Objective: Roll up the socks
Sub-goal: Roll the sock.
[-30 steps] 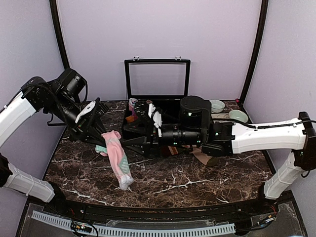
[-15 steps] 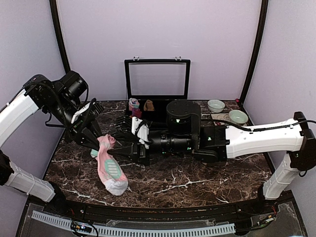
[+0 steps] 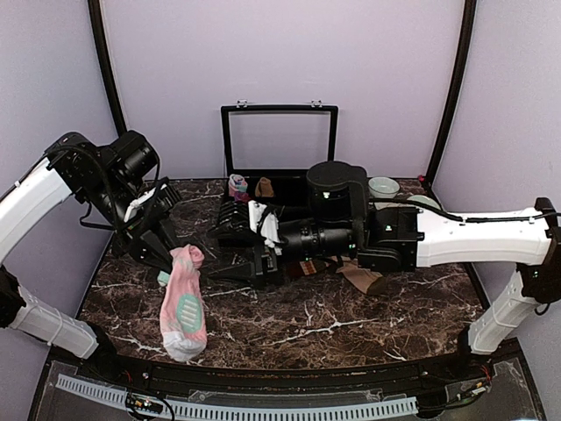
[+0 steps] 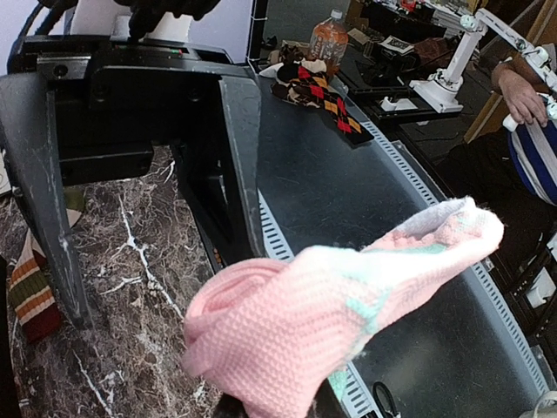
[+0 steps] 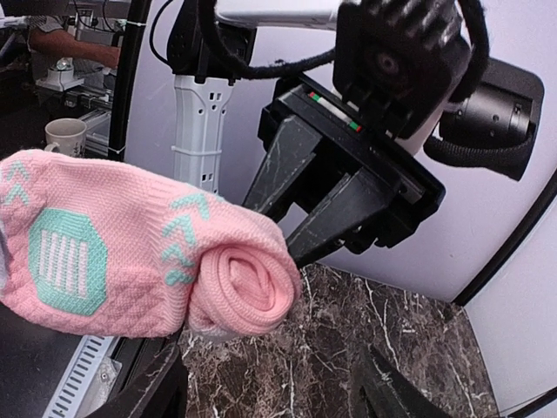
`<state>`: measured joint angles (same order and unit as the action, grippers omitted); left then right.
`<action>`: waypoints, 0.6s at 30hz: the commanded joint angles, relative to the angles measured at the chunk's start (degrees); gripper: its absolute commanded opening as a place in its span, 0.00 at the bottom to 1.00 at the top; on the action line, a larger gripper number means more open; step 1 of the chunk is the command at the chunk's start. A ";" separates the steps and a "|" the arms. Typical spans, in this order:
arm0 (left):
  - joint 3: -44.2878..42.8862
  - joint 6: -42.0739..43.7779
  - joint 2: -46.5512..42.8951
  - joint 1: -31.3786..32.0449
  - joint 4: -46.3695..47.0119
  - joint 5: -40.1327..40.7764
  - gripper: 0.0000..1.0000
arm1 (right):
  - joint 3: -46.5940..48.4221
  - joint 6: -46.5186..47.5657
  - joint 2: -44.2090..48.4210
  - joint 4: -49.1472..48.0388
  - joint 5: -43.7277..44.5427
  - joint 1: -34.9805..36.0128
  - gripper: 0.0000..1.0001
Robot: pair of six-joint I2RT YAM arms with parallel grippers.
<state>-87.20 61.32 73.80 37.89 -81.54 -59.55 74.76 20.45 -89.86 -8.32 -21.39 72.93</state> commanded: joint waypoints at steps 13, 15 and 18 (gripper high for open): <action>-0.63 -0.24 0.38 2.22 -2.33 -3.04 0.00 | 13.44 11.07 -6.79 9.12 -8.73 0.10 0.60; -0.60 -0.24 0.38 2.19 -2.31 -3.01 0.00 | 14.79 11.50 -7.62 11.39 -9.29 0.19 0.57; -0.60 -0.25 0.42 2.28 -2.31 -2.63 0.00 | 15.53 11.71 -7.95 12.30 -9.67 0.44 0.51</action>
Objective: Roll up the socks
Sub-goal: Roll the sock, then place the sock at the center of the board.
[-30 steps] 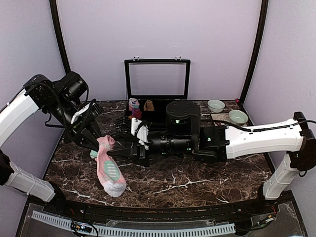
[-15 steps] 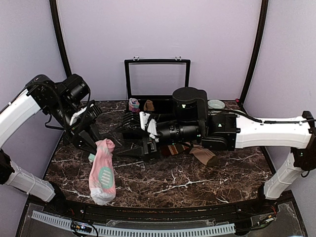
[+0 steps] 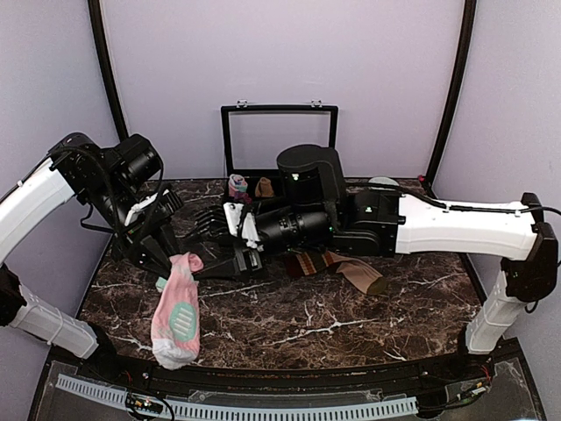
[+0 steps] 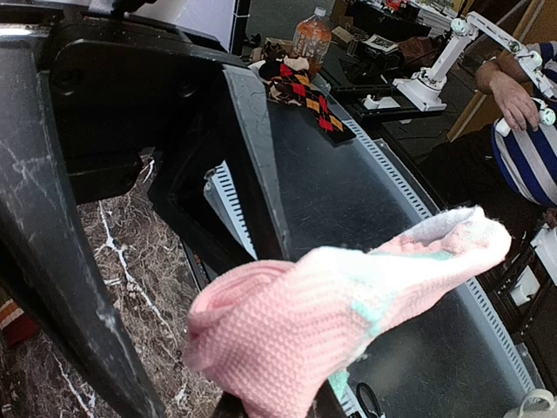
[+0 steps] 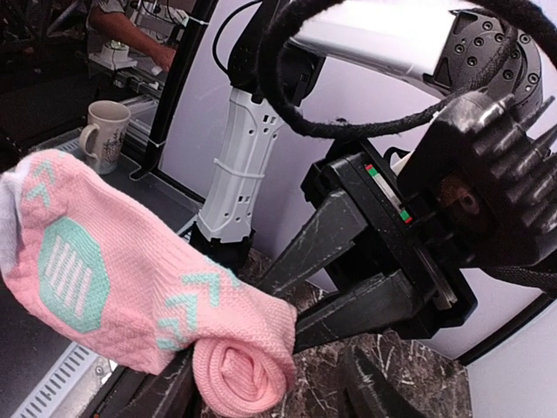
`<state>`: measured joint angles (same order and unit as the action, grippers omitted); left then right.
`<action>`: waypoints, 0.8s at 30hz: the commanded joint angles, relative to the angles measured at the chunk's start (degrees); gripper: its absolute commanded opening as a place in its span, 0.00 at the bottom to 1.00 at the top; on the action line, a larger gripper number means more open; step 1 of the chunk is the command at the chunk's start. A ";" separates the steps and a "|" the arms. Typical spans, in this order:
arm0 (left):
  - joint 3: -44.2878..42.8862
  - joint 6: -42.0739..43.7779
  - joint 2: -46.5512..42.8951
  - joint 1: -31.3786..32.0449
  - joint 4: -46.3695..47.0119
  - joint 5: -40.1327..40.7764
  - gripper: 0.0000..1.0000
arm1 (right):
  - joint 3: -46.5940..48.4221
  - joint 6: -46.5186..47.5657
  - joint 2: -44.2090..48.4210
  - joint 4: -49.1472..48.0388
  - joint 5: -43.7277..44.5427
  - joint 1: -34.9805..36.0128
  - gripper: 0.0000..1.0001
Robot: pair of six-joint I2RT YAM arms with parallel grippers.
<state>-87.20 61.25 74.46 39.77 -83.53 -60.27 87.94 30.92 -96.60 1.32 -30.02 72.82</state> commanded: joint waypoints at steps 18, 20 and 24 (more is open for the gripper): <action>2.64 -8.95 -1.59 -1.60 12.10 14.47 0.47 | -11.11 -19.10 -0.96 -6.43 5.77 0.88 0.00; 5.61 -8.97 -4.89 -5.05 16.21 18.55 0.57 | -15.93 -26.09 -0.38 -8.17 8.33 -0.86 0.00; 14.04 -7.55 -11.11 -11.69 23.46 25.61 0.63 | -20.03 -47.84 -4.61 -4.96 10.75 -5.94 0.00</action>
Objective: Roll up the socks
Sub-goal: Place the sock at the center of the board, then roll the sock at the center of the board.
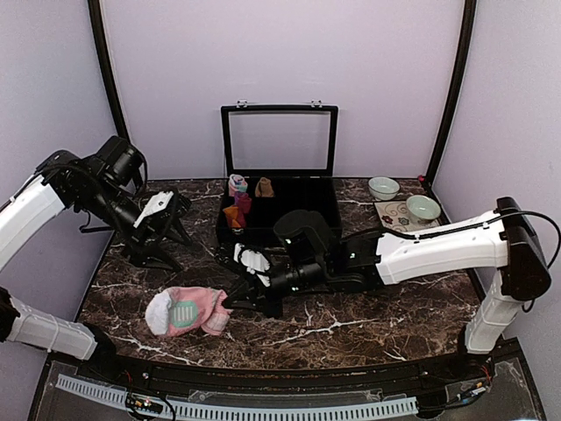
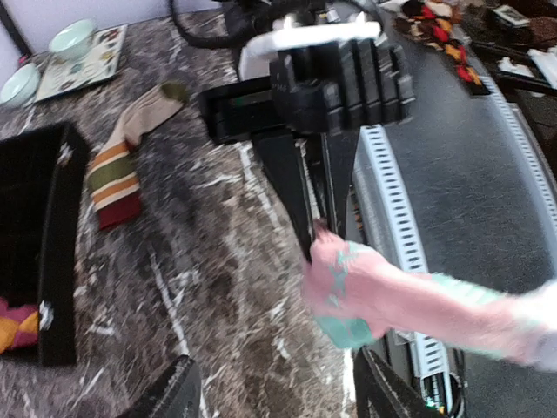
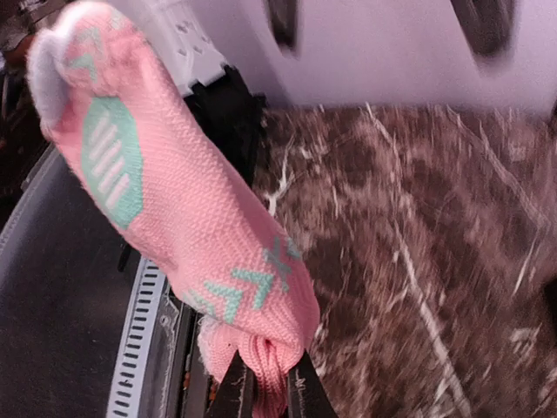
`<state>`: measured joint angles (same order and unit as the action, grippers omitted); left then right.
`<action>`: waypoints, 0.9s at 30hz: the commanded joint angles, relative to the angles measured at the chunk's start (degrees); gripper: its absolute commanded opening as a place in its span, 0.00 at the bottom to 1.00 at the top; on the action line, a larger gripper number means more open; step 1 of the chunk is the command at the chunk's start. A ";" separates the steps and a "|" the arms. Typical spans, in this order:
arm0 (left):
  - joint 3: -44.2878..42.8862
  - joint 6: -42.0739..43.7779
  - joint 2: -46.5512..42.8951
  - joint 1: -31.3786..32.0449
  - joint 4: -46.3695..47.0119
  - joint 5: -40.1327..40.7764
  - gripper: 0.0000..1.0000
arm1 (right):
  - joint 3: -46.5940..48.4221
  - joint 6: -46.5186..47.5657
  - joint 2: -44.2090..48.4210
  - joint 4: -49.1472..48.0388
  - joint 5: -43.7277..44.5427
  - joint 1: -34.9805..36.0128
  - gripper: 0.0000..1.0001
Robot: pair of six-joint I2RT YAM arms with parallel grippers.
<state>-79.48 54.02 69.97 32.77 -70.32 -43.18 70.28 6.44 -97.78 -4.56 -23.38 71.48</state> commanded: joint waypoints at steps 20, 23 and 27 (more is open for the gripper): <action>26.86 3.06 -6.43 -1.43 25.11 8.85 0.47 | -6.70 -65.99 -22.74 -10.15 -7.86 -10.71 0.00; 29.96 2.37 -4.87 3.92 29.13 8.78 0.46 | -7.02 -67.10 -22.85 -10.18 -6.53 -10.95 0.00; 32.76 0.68 -1.51 14.60 31.62 13.05 0.45 | -6.86 -68.55 -23.54 -9.42 -5.37 -11.52 0.00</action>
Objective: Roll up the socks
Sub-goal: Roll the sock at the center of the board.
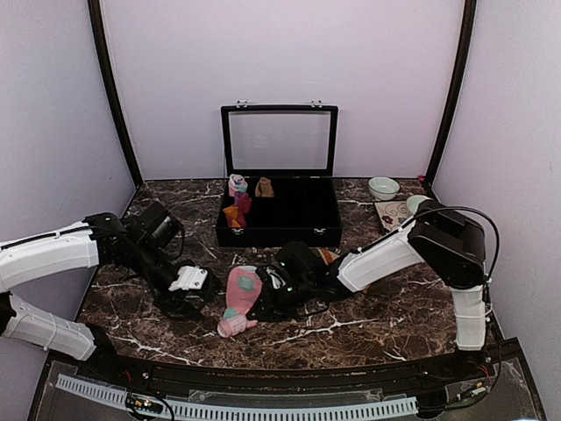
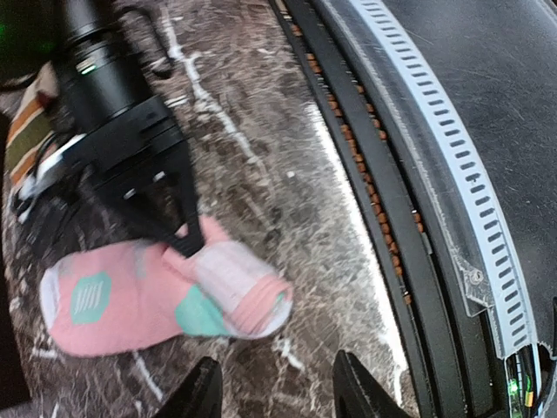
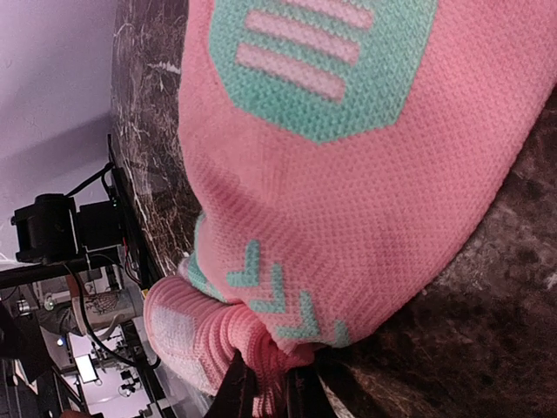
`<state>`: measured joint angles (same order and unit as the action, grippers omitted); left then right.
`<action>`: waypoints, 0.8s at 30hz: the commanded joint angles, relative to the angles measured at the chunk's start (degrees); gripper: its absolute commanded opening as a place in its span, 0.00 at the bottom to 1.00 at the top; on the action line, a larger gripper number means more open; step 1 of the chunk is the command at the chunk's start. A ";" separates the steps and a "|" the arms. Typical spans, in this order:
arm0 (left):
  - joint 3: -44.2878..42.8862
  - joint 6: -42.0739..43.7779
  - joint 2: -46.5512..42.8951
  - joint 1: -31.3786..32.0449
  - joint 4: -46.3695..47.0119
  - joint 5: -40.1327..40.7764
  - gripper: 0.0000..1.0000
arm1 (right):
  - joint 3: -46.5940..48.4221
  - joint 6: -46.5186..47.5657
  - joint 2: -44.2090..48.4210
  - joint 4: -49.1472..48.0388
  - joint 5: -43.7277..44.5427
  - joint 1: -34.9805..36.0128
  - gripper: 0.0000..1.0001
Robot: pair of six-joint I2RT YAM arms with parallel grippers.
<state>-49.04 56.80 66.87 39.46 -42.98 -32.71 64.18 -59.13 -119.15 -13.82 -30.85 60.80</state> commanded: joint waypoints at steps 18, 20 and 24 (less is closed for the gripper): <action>8.80 -4.50 11.61 21.97 23.44 24.63 0.34 | -0.42 -6.81 -4.01 1.60 1.69 -2.10 0.00; 10.35 -4.48 9.59 21.97 25.59 27.20 0.36 | -0.69 -6.60 -4.00 1.64 1.39 -2.25 0.00; 11.41 -5.15 7.91 21.97 26.58 27.75 0.42 | -1.60 -6.84 -3.89 1.11 1.19 -2.52 0.00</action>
<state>-38.74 52.14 76.75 61.52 -20.58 -7.99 64.27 -65.52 -120.86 -16.80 -31.88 59.37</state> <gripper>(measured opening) 0.384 0.089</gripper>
